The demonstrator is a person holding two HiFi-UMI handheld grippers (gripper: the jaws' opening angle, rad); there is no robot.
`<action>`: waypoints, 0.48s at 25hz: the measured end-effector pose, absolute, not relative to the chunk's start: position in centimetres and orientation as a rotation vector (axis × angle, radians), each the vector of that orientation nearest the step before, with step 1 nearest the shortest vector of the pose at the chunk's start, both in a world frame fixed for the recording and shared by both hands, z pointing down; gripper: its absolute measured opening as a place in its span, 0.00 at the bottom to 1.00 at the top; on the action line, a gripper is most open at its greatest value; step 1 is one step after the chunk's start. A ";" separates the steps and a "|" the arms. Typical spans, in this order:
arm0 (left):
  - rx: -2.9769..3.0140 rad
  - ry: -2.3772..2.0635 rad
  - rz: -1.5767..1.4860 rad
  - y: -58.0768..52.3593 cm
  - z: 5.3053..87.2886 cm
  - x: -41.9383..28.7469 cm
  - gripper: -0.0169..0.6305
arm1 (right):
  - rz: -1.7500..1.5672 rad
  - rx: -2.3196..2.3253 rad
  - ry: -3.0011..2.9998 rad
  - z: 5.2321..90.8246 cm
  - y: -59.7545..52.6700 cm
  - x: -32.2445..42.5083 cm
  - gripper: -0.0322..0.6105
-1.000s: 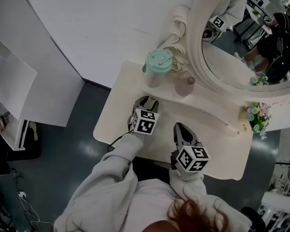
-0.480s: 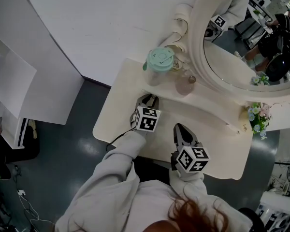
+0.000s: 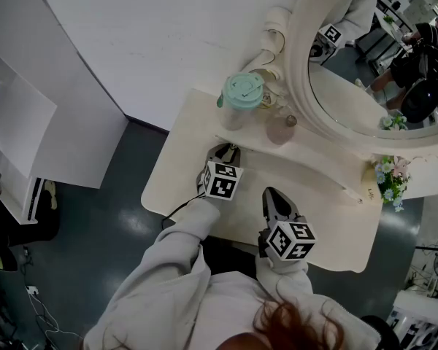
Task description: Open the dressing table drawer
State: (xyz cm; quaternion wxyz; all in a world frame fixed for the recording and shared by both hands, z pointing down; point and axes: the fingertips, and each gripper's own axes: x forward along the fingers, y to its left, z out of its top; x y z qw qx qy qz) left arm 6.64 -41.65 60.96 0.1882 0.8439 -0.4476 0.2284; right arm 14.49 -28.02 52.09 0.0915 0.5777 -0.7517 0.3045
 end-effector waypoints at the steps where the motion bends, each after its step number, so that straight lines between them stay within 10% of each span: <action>1: 2.376 -1.257 0.640 -41.6 60.9 6.6 0.19 | 0.904 1.718 -2.233 52.1 -28.0 14.5 0.11; 12: 2.381 -1.260 0.657 -40.5 61.2 6.3 0.18 | 0.910 1.721 -2.245 52.0 -27.8 14.5 0.11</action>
